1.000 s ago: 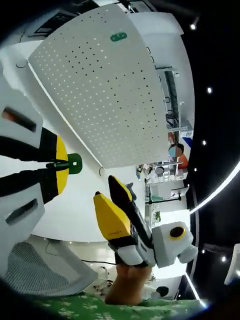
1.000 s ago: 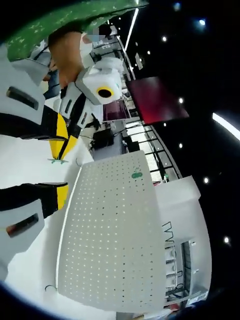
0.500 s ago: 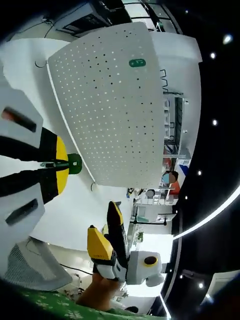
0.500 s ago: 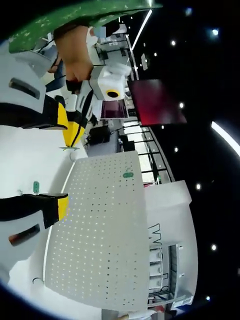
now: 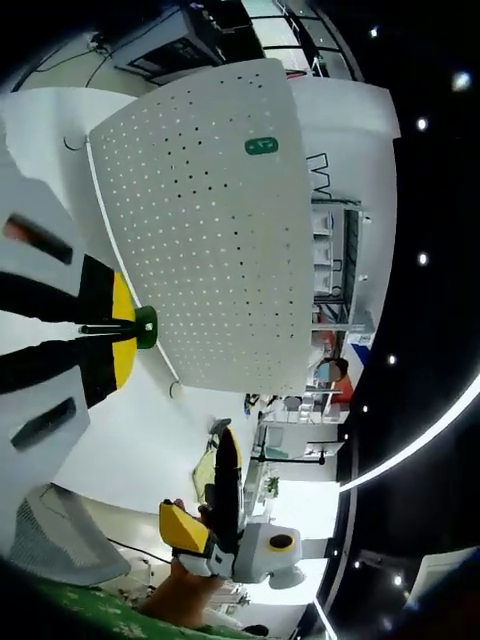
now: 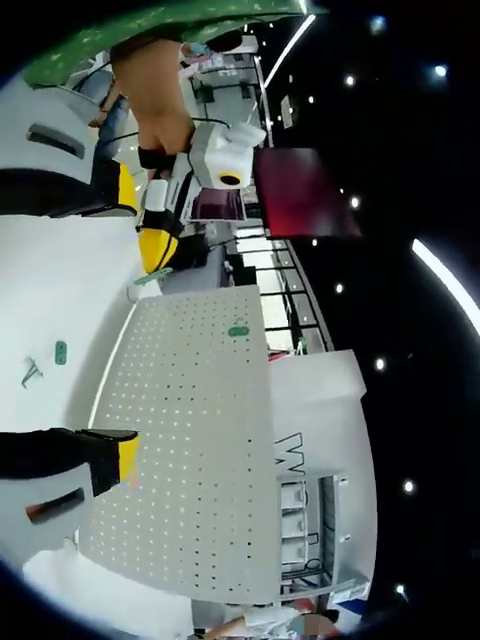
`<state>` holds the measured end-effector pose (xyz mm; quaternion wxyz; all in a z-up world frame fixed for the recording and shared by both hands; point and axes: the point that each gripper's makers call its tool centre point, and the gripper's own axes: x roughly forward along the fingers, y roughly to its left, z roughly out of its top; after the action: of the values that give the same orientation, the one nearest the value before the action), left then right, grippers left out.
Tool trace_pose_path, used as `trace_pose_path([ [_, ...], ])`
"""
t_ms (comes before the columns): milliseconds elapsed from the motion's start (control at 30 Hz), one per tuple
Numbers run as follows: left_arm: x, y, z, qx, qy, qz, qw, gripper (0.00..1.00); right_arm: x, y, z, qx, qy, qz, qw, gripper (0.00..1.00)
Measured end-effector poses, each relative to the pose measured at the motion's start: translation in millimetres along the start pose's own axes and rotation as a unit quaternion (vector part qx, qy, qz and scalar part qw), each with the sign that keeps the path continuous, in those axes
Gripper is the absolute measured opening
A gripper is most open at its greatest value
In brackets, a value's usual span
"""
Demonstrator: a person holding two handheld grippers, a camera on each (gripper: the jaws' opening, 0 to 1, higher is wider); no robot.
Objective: Insert the hook assembly into the mounting plate slot until the hook locks in place.
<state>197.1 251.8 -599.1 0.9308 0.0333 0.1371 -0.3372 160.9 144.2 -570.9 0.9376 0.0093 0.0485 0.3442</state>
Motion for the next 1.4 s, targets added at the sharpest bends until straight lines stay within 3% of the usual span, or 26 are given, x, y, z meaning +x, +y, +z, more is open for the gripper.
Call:
trace_pose_path([
  [133, 2.7, 9.4, 12.9, 0.000, -0.009, 0.016, 0.9998, 0.03, -2.0, -10.6, 0.6, -0.025, 0.002, -0.022, 0.9995, 1.00],
  [233, 4.5, 17.9, 23.2, -0.002, -0.016, 0.032, 0.9993, 0.03, -3.8, -14.9, 0.9, -0.049, 0.005, -0.032, 0.9983, 1.00],
  [533, 13.7, 54.3, 64.4, -0.015, -0.051, 0.099, 0.9936, 0.03, -2.9, -17.3, 2.3, -0.048, 0.000, -0.026, 0.9985, 1.00],
  [733, 24.6, 70.7, 86.3, -0.021, -0.065, 0.122, 0.9901, 0.03, -2.5, -22.1, 2.8, -0.045, -0.003, -0.026, 0.9987, 1.00],
  [1000, 39.8, 86.0, 93.5, -0.030, -0.049, 0.135, 0.9892, 0.03, -4.1, -30.3, -0.1, -0.037, -0.002, -0.027, 0.9989, 1.00],
  [1267, 43.1, 76.1, 95.9, -0.014, -0.035, 0.123, 0.9917, 0.03, 3.5, -22.6, 9.4, -0.043, -0.016, -0.007, 0.9989, 1.00],
  [1400, 43.3, 80.4, 96.8, -0.012, -0.032, 0.127, 0.9913, 0.03, 10.6, -17.8, 16.1, -0.048, -0.019, 0.004, 0.9987, 1.00],
])
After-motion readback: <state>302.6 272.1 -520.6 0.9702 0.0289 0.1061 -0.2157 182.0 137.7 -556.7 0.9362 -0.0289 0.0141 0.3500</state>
